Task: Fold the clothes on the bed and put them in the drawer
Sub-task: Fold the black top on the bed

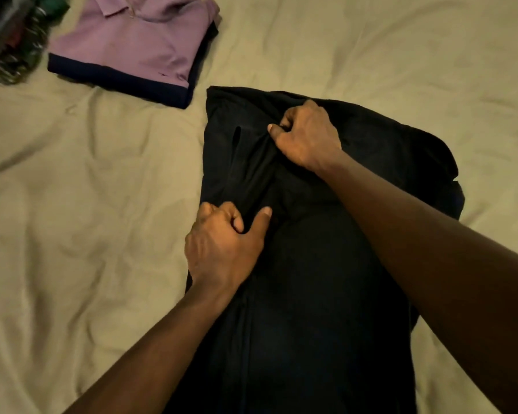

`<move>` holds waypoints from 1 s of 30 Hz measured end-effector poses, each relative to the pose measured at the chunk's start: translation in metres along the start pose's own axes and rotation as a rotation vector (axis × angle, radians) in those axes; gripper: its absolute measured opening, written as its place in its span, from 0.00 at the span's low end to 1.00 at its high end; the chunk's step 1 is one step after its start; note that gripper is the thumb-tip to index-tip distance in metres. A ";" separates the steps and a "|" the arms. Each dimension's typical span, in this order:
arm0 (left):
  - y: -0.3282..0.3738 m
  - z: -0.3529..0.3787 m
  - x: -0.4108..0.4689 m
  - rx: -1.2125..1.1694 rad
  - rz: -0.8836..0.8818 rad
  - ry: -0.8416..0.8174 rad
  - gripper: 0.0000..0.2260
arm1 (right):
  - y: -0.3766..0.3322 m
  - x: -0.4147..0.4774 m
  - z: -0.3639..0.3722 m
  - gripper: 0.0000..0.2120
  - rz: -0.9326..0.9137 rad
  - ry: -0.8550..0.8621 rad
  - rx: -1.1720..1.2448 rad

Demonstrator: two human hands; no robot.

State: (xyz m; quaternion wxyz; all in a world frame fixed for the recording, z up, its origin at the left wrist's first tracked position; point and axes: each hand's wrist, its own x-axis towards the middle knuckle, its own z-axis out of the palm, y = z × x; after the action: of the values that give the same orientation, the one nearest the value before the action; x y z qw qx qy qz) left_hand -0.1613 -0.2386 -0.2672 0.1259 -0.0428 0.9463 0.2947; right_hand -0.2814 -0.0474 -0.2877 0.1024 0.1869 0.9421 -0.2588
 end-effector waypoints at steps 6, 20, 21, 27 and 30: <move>0.007 0.023 0.008 -0.658 -0.619 0.256 0.17 | -0.005 -0.021 0.006 0.18 0.100 0.173 0.150; -0.010 0.006 -0.003 -0.214 -0.166 0.244 0.18 | -0.002 -0.062 0.025 0.12 0.393 0.131 0.344; -0.006 0.001 0.002 -0.175 0.023 0.322 0.16 | -0.004 -0.066 0.023 0.15 0.365 0.171 0.328; -0.009 0.006 0.094 0.238 0.661 -0.126 0.21 | 0.004 -0.127 0.066 0.36 -0.124 0.209 -0.130; -0.006 0.013 0.103 0.395 0.622 -0.207 0.29 | 0.021 -0.134 0.082 0.45 -0.152 0.039 -0.248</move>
State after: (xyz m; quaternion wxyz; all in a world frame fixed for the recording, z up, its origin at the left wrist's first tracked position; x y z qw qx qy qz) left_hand -0.2567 -0.2374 -0.3078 0.1311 0.3013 0.9350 0.1334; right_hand -0.1436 -0.1140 -0.3276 0.0865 0.1060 0.9801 -0.1437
